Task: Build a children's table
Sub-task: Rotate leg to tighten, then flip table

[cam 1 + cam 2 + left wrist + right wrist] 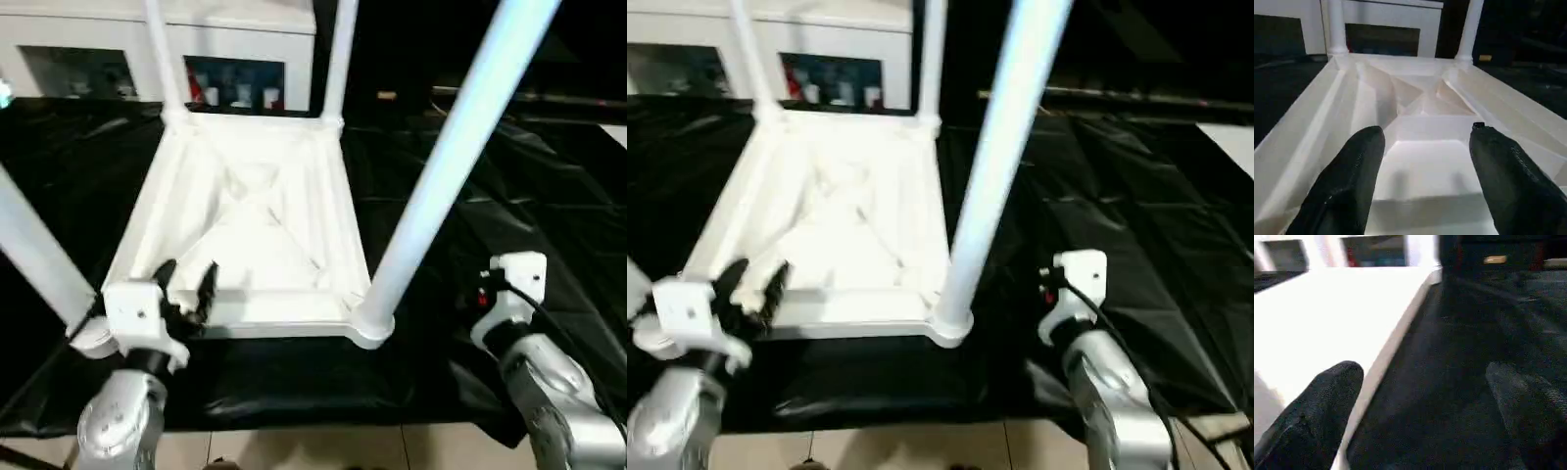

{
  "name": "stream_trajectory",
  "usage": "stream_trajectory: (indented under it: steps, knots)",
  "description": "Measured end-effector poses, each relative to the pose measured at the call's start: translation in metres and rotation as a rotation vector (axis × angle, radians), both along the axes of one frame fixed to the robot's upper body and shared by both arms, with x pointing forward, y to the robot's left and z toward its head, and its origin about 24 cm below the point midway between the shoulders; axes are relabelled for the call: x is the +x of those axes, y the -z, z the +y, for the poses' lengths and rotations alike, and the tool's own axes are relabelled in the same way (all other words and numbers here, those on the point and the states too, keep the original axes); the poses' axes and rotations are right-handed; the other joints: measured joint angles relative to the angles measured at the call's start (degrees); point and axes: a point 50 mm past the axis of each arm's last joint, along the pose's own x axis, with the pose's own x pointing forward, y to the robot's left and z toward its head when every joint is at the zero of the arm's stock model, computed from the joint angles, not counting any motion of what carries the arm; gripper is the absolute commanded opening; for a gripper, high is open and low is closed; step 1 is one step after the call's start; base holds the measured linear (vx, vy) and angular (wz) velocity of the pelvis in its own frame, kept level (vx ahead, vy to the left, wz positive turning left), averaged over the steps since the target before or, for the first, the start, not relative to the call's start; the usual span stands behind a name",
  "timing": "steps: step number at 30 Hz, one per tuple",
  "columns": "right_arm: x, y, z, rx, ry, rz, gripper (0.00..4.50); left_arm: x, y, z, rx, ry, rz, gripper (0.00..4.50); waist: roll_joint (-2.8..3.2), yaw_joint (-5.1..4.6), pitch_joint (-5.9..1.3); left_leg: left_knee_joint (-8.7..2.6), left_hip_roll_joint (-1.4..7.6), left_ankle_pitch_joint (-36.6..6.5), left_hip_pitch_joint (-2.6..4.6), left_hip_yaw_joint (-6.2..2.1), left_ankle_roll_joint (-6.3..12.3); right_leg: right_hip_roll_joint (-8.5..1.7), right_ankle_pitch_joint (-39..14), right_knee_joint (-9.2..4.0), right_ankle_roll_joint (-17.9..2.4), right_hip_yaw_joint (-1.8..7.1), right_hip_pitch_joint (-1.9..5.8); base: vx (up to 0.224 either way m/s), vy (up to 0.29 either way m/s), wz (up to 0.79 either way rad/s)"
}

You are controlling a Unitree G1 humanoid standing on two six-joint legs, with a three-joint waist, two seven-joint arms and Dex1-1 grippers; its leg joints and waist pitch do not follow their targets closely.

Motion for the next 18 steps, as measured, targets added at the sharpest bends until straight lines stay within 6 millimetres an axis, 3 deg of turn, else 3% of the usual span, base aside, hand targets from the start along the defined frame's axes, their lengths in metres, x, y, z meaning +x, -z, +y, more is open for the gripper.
stream_trajectory:
  steps: [2,6,9,11,14,18]
  knots:
    - [-0.008,0.002,0.002,-0.010,-0.072,0.011,4.50,-0.002,0.000,-0.001,-0.002,0.004,-0.006,3.60,0.44,0.04,-0.12,-0.01,0.01,-0.01,-0.02,-0.05,0.00,0.00,0.00,-0.05,0.01,-0.04,0.05,0.000,0.000,0.00]
    - [-0.041,0.011,0.004,-0.016,-0.245,0.079,4.50,-0.023,0.005,0.001,-0.020,0.000,0.000,3.95,2.20,-0.30,-0.58,-0.13,-0.02,-0.37,0.25,-0.08,0.22,0.00,-0.15,-0.50,0.27,-0.11,0.76,0.000,0.000,0.00]
    - [-0.043,0.007,0.005,0.000,-0.275,0.064,4.50,-0.029,0.002,0.002,-0.020,0.013,-0.020,4.06,2.53,-0.28,-0.84,-0.07,-0.02,-0.37,0.25,-0.25,0.22,0.01,-0.16,-0.48,0.27,-0.21,0.81,0.000,0.000,0.00]
    - [-0.047,0.003,0.004,0.001,-0.297,0.055,4.50,-0.037,0.003,0.004,-0.022,0.015,-0.020,4.30,2.62,-0.23,-0.98,-0.05,-0.05,-0.37,0.26,-0.27,0.22,0.01,-0.17,-0.55,0.29,-0.22,0.88,0.000,0.000,0.00]
    - [-0.056,0.006,0.001,-0.020,-0.347,0.091,4.50,-0.066,0.001,0.012,-0.007,-0.022,-0.027,4.47,1.98,-0.47,-1.13,-0.09,-0.04,-0.39,0.21,-0.33,0.24,0.03,-0.19,-0.80,0.33,-0.29,0.95,0.000,0.000,0.00]
    - [-0.047,0.002,0.012,-0.007,-0.376,0.055,4.50,-0.075,-0.001,0.022,-0.020,-0.160,-0.071,4.47,1.47,-0.81,-1.09,0.04,-0.04,-0.39,0.11,-0.55,0.24,0.09,-0.25,-1.31,0.42,-0.47,1.10,0.000,0.000,0.00]
